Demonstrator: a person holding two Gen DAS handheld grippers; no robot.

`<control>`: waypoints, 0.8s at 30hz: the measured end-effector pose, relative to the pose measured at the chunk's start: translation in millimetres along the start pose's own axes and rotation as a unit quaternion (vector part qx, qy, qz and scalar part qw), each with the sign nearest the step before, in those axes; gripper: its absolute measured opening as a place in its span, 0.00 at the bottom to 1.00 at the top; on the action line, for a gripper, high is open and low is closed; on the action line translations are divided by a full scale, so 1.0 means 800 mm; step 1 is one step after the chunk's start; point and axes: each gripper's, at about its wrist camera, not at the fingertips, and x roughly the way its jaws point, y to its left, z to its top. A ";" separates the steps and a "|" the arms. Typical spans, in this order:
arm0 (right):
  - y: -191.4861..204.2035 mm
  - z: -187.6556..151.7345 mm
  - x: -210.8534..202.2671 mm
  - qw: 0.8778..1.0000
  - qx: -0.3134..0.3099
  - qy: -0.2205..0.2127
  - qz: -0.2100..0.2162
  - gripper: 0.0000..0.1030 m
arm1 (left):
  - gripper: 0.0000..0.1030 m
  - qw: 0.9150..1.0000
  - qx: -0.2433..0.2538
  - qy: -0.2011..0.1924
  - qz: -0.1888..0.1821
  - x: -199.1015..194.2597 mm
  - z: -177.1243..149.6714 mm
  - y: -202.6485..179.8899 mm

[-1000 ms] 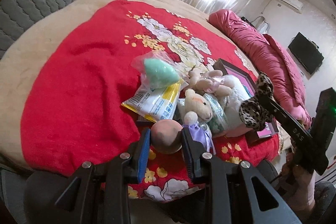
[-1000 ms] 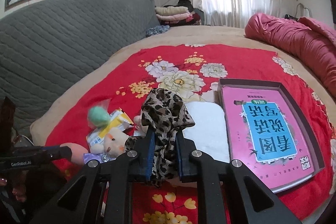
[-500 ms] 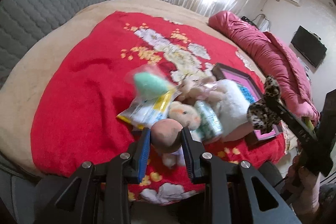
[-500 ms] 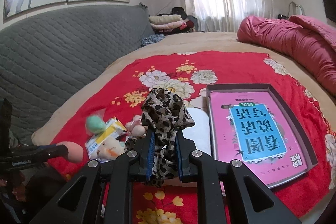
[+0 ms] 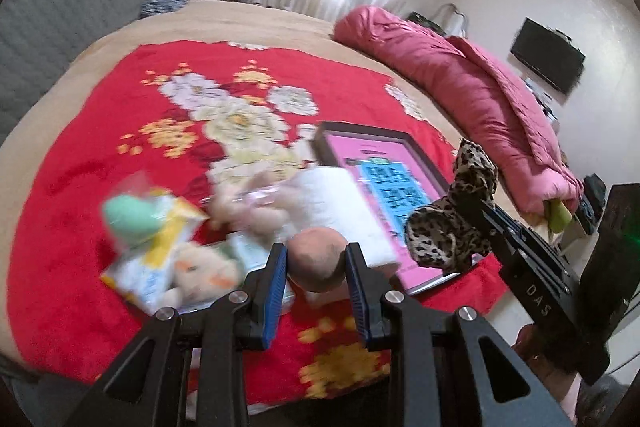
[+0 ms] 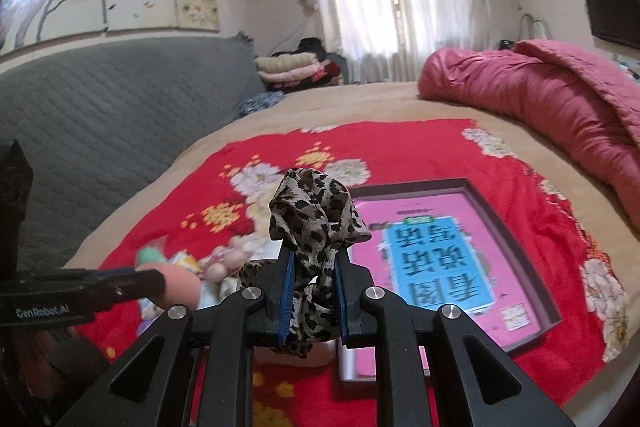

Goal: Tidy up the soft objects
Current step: 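Carry the sponge with the left tool while the right tool carries the scrunchie toward the pink book tray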

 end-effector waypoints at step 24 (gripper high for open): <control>-0.173 0.010 -0.005 0.988 0.093 -0.017 -0.120 0.17 | 0.29 0.997 0.071 0.021 -0.027 0.129 0.048 -0.164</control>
